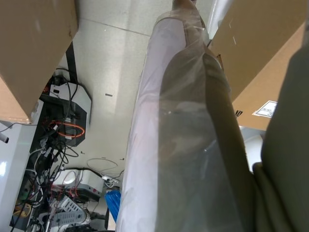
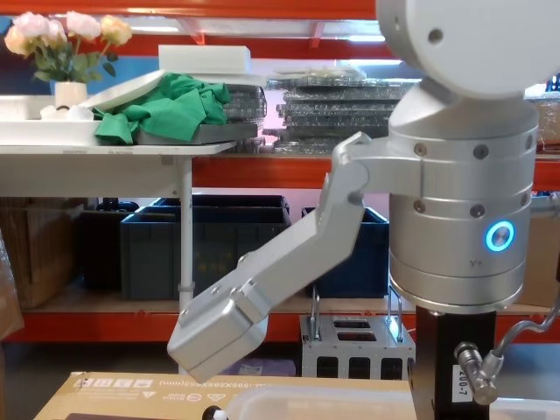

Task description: Use one hand to grasp the basket and place it at the designated location.

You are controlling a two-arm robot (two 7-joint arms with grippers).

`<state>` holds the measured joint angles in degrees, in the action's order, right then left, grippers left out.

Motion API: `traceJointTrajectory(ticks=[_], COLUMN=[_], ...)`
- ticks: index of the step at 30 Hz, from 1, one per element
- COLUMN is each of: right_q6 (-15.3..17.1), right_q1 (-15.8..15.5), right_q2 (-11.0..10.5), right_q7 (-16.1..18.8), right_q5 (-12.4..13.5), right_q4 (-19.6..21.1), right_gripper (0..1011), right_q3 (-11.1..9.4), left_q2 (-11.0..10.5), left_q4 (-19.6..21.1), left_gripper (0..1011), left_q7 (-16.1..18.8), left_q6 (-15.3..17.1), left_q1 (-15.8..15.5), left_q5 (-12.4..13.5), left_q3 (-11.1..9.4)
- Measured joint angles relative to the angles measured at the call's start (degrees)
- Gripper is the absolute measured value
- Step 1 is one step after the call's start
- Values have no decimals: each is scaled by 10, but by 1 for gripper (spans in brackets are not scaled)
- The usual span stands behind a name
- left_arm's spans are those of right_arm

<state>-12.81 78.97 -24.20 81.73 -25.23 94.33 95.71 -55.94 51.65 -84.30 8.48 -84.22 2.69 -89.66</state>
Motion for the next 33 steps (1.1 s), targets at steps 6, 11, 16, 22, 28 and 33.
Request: traceJointTrajectory(ticks=[6, 11, 16, 22, 28, 33], right_q6=[5, 7, 7, 7, 6, 2], right_q1=[-2, -4, -5, -6, -7, -7], right_q2=[5, 7, 8, 8, 8, 0], right_q7=[2, 3, 4, 5, 5, 2], right_q5=[-7, -11, -11, -11, -11, -6], right_q4=[-7, -10, -12, -13, -15, -12], right_gripper=[0, 0, 0, 0, 0, 3], right_q3=[4, 4, 4, 4, 4, -1], left_q2=[0, 0, 0, 0, 0, 0], left_q4=[0, 0, 0, 0, 0, 0], left_gripper=[0, 0, 0, 0, 0, 0], left_q7=[0, 0, 0, 0, 0, 0], left_q6=[0, 0, 0, 0, 0, 0], left_q1=[0, 0, 0, 0, 0, 0], left_q5=[0, 0, 0, 0, 0, 0], left_q3=[0, 0, 0, 0, 0, 0])
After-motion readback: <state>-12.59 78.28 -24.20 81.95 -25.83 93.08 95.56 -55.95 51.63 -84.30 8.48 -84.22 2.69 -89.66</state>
